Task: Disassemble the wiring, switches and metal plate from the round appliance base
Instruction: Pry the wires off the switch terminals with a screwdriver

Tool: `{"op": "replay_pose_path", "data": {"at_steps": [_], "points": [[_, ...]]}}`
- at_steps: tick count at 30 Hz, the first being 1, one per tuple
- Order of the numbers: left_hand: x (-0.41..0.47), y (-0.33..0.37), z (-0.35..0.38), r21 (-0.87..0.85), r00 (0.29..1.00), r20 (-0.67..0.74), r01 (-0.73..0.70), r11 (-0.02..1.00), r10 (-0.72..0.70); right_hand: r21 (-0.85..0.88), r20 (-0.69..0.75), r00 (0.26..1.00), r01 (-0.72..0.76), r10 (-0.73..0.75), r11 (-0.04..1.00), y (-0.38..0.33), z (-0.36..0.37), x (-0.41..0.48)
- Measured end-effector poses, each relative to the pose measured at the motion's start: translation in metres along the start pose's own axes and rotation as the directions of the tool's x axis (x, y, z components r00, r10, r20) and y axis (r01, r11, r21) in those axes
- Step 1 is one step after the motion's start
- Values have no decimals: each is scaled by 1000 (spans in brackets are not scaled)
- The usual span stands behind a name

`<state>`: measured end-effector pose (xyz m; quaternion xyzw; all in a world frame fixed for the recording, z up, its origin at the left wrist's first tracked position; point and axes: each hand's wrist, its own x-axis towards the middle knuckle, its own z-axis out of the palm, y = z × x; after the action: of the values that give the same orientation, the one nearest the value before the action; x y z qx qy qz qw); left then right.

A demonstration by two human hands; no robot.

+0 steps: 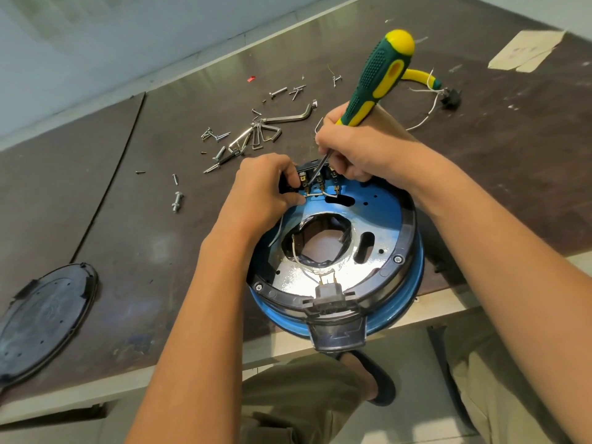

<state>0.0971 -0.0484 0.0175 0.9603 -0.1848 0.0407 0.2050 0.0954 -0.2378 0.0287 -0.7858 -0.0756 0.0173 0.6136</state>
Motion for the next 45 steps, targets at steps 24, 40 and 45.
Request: {"op": "replay_pose_path", "data": {"at_steps": [24,40,45], "points": [[3,-5,1,50,995,56,-88,995,85,150,-33,972,-227,234,962,-2,1,15],[3,-5,-2,39,995,66,-74,997,71,168,-94,971,-202,219,965,-2,2,15],[4,-5,-7,26,991,113,-72,997,68,52,-85,996,-37,41,998,-7,9,0]]}}
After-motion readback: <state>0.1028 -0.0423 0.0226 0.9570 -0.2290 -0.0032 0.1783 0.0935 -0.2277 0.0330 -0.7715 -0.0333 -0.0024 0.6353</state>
